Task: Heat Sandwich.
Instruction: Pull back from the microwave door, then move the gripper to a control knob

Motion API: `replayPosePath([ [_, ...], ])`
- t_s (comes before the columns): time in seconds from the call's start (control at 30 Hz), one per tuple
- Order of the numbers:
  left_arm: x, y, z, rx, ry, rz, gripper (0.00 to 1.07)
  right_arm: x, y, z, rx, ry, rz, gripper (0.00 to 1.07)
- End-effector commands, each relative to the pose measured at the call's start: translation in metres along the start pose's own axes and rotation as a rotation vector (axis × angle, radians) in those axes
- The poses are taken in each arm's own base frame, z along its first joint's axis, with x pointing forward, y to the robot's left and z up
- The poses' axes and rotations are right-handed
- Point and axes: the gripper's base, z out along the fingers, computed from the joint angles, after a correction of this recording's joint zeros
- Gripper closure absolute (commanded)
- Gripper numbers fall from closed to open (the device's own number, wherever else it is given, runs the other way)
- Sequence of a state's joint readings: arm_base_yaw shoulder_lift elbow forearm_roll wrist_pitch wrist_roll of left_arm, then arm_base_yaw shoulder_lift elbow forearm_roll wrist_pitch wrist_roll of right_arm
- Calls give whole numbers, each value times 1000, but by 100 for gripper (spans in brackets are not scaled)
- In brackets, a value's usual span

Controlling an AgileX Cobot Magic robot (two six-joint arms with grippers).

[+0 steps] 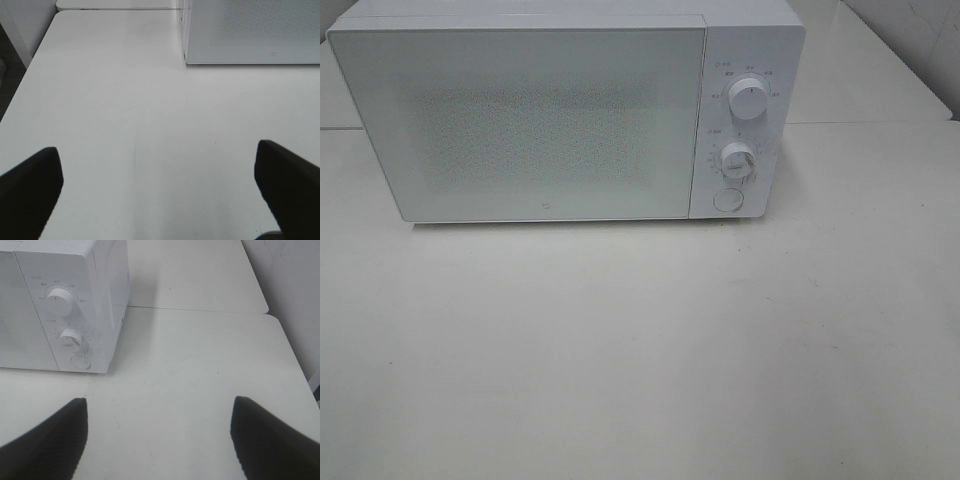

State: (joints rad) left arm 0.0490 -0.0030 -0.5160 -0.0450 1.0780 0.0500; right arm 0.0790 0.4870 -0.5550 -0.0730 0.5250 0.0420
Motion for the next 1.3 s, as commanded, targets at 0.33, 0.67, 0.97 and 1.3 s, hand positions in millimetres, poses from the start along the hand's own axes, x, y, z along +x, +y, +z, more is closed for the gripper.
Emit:
replayPosePath([
  [0.33,1,-1,-3,6,-32,-4,7,-19,2,45,-10,-27,11,31],
  [0.67,1,-1,-3,6,-32,-4,7,-24,4,82,-21,-37,8,31],
  [0.97,1,-1,-3,6,-32,-4,7,-24,6,111,-31,-39,88,31],
  [1.3,1,-1,-3,6,-32,-4,7,-6,11,139,-65,-150,79,31],
])
